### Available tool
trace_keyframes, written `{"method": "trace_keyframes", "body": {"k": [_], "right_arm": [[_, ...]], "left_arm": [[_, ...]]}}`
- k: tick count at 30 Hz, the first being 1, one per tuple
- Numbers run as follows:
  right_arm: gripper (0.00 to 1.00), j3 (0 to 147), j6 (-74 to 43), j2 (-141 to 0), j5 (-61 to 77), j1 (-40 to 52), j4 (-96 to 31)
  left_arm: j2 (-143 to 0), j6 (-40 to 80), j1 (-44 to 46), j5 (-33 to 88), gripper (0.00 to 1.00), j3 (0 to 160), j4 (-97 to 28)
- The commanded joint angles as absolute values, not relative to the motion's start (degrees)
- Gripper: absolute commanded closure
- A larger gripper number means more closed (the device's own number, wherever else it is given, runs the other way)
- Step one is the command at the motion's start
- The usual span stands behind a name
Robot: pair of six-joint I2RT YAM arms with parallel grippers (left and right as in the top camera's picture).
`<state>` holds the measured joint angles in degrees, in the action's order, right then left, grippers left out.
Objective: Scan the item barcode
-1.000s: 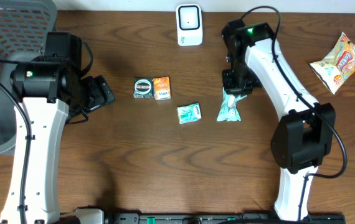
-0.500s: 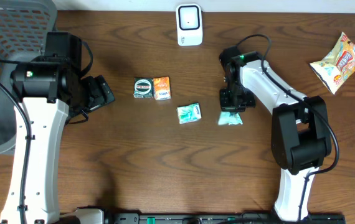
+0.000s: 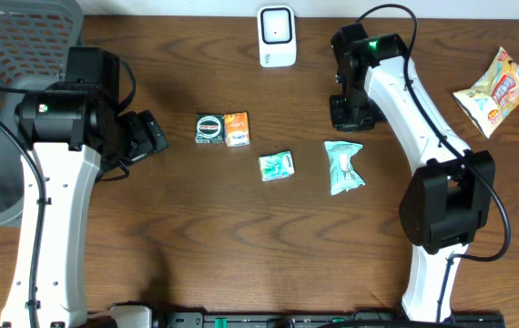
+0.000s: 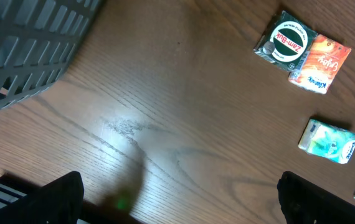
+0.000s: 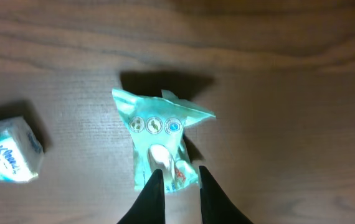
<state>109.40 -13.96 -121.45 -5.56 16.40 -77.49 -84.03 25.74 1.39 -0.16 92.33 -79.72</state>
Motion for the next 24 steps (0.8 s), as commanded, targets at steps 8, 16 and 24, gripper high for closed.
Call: {"method": "trace_keyframes", "body": {"k": [8, 16, 24], "right_arm": [[0.90, 94.87, -14.33, -121.51, -0.49, 16.71, -65.52], [0.89, 88.18, -14.90, -121.49, -1.10, 16.43, -51.62], [0.85, 110.21, -14.06, -121.38, -2.39, 15.05, -74.15]], "left_arm": [[-84.33, 26.26, 1.34, -0.51, 0.02, 92.40, -80.09], [-84.33, 26.26, 1.34, -0.51, 0.03, 92.40, -80.09], [-84.33, 26.26, 1.37, -0.51, 0.02, 92.40, -80.09]]}}
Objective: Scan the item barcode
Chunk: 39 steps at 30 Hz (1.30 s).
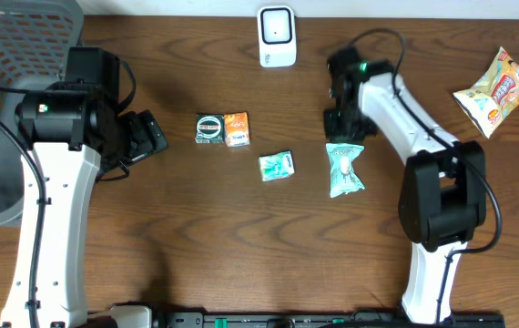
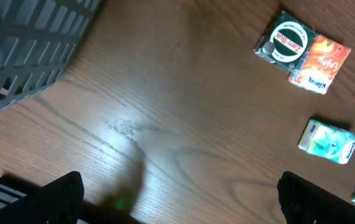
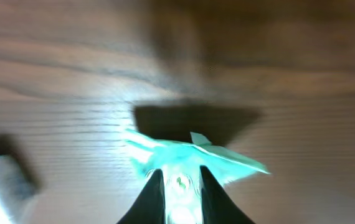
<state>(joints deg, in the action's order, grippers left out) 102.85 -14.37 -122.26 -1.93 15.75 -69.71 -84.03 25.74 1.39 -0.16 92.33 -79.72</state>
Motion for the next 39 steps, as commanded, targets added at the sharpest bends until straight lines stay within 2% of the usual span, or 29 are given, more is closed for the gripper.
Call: {"method": "trace_keyframes", "body": {"k": [1, 5, 9, 21, 25, 29, 33, 35, 37, 39], "right_arm": [[0.85, 112.44, -14.06, -121.38, -2.24, 15.11, -78.30], [0.83, 114.52, -14.09, -121.40, -2.22, 16.05, -89.95], [0.83, 110.00, -14.11, -121.54, -2.26, 17.78, -93.03], [0.85, 87.64, -15.42, -121.56, -3.51, 20.60, -73.03], [0.85, 88.44, -15.81, -121.49, -4.12, 19.51, -72.84], [0.85, 96.20, -15.77, -121.47, -7.14, 18.06, -78.48], [0.80, 105.73, -14.87, -121.47, -6.50, 17.45, -85.12], [0.71, 109.01, -13.61, -121.47, -4.25, 17.76, -87.31], [0.57, 109.84, -11.84, -121.47, -2.85, 18.81, -88.77], [0.54, 109.34, -11.75, -121.56, -4.16, 20.25, -89.41]], "left_arm": [[-84.33, 26.26, 1.37, -0.51, 0.02, 92.40, -80.09], [-84.33, 26.26, 1.37, -0.51, 0.02, 92.40, -80.09], [-84.33, 26.26, 1.34, -0.51, 0.03, 92.40, -80.09], [-84.33, 26.26, 1.34, -0.51, 0.02, 92.40, -80.09], [-84.33, 26.26, 1.34, -0.51, 0.02, 92.40, -80.09], [-84.33, 26.26, 1.34, -0.51, 0.02, 92.40, -80.09], [-84.33, 26.26, 1.37, -0.51, 0.02, 92.40, -80.09], [-84.33, 26.26, 1.37, -0.51, 0.02, 92.40, -80.09], [-84.33, 26.26, 1.37, -0.51, 0.02, 92.40, -80.09], [-84.33, 26.26, 1.34, -0.51, 0.02, 92.40, -80.09]]}}
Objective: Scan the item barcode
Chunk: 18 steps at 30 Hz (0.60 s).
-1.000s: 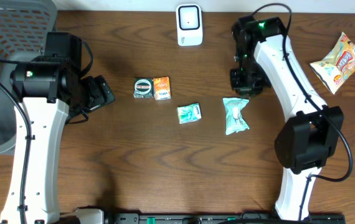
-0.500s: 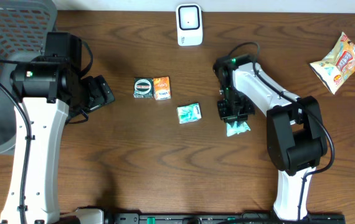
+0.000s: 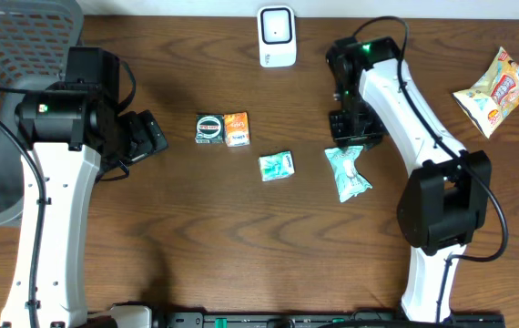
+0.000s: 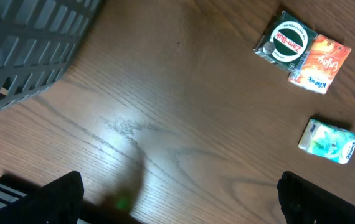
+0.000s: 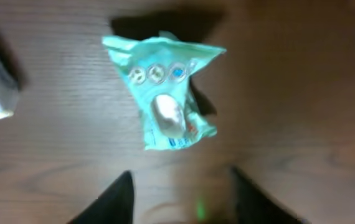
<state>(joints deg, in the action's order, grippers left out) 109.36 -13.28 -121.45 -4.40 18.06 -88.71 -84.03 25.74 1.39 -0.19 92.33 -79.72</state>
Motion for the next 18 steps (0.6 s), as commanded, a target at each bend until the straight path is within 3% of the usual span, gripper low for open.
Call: {"method": "trace_keyframes", "body": {"k": [1, 8, 13, 18], "right_arm": [[0.53, 108.57, -11.99, -121.56, -4.84, 20.99, -89.17], [0.50, 97.91, -28.10, -121.56, -22.72, 29.91, -83.31], [0.55, 89.91, -32.40, -121.56, -27.94, 34.28, -76.86], [0.50, 84.49, -35.55, -121.56, -34.46, 36.45, -71.85]], "left_arm": [[-84.33, 26.26, 1.34, -0.51, 0.02, 92.40, -80.09], [-84.33, 26.26, 1.37, -0.51, 0.02, 92.40, -80.09], [-84.33, 26.26, 1.34, -0.51, 0.02, 92.40, -80.09], [-84.33, 26.26, 1.34, -0.51, 0.02, 92.40, -80.09]]}}
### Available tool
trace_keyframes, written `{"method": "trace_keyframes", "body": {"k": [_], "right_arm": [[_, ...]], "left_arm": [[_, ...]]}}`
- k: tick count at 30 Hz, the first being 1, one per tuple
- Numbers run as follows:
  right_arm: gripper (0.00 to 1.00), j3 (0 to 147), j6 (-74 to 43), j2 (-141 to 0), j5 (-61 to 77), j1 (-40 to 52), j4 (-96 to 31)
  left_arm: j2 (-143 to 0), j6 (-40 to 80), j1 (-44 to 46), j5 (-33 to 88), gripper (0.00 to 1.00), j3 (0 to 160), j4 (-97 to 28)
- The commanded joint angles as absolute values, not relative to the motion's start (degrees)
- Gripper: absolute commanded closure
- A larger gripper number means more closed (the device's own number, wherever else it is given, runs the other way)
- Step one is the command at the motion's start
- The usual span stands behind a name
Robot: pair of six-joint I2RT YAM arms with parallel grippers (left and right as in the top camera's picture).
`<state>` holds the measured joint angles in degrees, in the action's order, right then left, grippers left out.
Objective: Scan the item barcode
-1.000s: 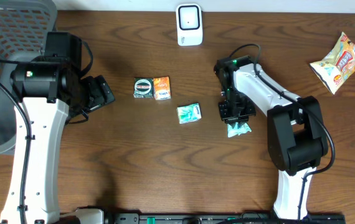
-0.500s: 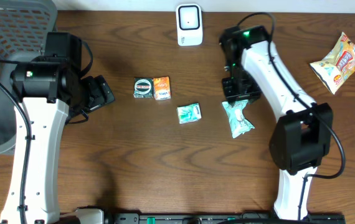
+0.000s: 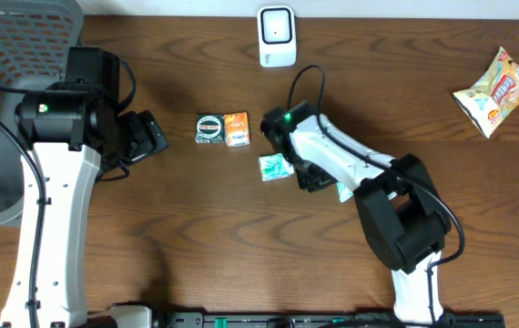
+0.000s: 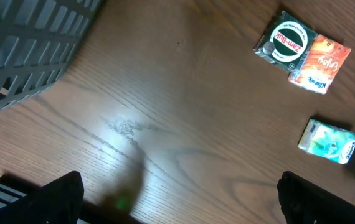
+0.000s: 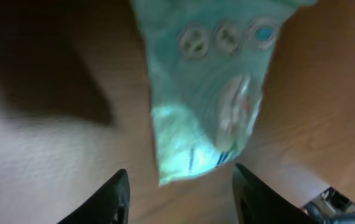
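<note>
The teal wipes packet lies on the wood and fills the top of the right wrist view. Its lower end sits just above the gap of my right gripper, which is open with nothing between the fingers. From overhead the right arm covers most of the packet, and the right gripper is low at the table's middle. The white scanner stands at the back edge. My left gripper hangs open and empty over bare wood, at the left.
A small Kleenex pack lies just left of the right gripper. A Zam-Buk box and an orange pack sit side by side. A snack bag is at the far right, and a grey basket at the far left.
My right arm has moved from behind the packet to the table's middle, and its open gripper is now much closer to the packet. The left arm has not moved.
My right gripper was nearly shut behind the teal packet, then nearly shut right at its back edge. Later it stood open above the packet, which had turned a little. Now it is open, close over the packet from the left. The left arm stayed put.
</note>
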<state>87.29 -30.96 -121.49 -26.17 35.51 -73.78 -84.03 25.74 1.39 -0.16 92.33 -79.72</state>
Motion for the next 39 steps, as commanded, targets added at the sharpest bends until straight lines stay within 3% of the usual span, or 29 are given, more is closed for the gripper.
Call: {"method": "trace_keyframes", "body": {"k": [1, 6, 15, 17, 18, 19, 20, 26, 31, 39], "right_arm": [[0.50, 83.83, -35.81, -121.56, -35.18, 36.47, -71.48], [0.48, 82.15, -35.20, -121.58, -36.47, 36.18, -67.44], [0.53, 77.49, -30.06, -121.62, -32.67, 35.83, -58.04], [0.60, 77.30, -30.06, -121.62, -32.62, 35.27, -57.80], [0.71, 77.30, -30.06, -121.62, -32.60, 34.89, -57.82], [0.91, 77.34, -30.06, -121.62, -32.58, 34.39, -57.82], [0.99, 77.49, -29.82, -121.62, -32.53, 33.95, -57.91], [0.99, 82.37, -25.61, -121.05, -25.96, 31.33, -62.48], [0.99, 91.79, -18.26, -118.28, -9.10, 28.64, -68.34], [0.99, 97.12, -1.43, -114.30, 31.51, 23.46, -68.10]], "left_arm": [[-84.33, 26.26, 1.37, -0.51, 0.02, 92.40, -80.09], [-84.33, 26.26, 1.34, -0.51, 0.02, 92.40, -80.09], [-84.33, 26.26, 1.37, -0.51, 0.02, 92.40, -80.09], [-84.33, 26.26, 1.37, -0.51, 0.02, 92.40, -80.09], [-84.33, 26.26, 1.34, -0.51, 0.02, 92.40, -80.09], [-84.33, 26.26, 1.34, -0.51, 0.02, 92.40, -80.09], [-84.33, 26.26, 1.37, -0.51, 0.02, 92.40, -80.09], [-84.33, 26.26, 1.37, -0.51, 0.02, 92.40, -80.09], [-84.33, 26.26, 1.34, -0.51, 0.02, 92.40, -80.09], [-84.33, 26.26, 1.37, -0.51, 0.02, 92.40, -80.09]]}}
